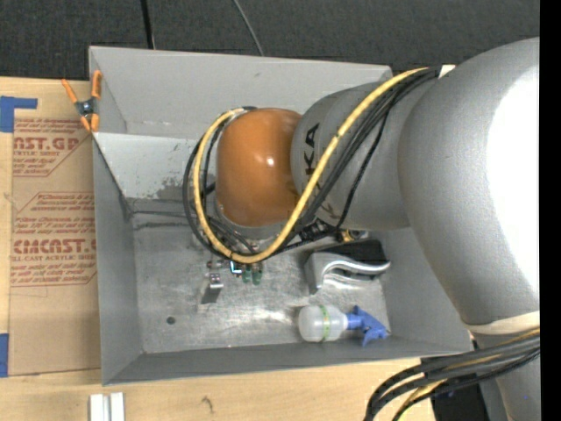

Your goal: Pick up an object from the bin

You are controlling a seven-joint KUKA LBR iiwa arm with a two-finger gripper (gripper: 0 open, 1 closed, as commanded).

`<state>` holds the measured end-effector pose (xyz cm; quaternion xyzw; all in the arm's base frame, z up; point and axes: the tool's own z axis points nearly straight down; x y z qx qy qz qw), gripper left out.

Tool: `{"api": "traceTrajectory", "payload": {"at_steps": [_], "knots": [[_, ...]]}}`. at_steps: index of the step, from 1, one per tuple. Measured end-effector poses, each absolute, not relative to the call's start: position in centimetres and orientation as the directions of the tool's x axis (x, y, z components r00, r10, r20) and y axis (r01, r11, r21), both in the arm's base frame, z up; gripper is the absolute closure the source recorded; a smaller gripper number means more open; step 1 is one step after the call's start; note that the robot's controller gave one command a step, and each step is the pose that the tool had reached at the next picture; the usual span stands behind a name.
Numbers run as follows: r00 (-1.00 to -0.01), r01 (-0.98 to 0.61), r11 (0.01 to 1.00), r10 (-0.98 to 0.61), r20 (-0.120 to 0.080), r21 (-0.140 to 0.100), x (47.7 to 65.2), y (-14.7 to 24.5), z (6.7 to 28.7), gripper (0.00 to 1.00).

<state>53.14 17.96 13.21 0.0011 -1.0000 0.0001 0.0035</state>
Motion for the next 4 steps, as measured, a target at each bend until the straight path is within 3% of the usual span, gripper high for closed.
{"api": "traceTrajectory", "payload": {"at_steps": [1, 2, 3, 4], "knots": [[-1.000, -0.001, 1.000, -0.001, 0.000, 0.001, 53.4, 17.9, 13.6, 0.00], [-0.997, -0.074, 0.997, -0.074, 0.005, -0.001, 55.0, 18.2, 15.2, 0.00], [-0.995, -0.095, 0.996, -0.095, 0.003, 0.001, 55.9, 16.1, 20.9, 0.00], [-0.992, -0.128, 0.992, -0.128, -0.017, 0.002, 57.2, 15.0, 20.1, 0.00]]}}
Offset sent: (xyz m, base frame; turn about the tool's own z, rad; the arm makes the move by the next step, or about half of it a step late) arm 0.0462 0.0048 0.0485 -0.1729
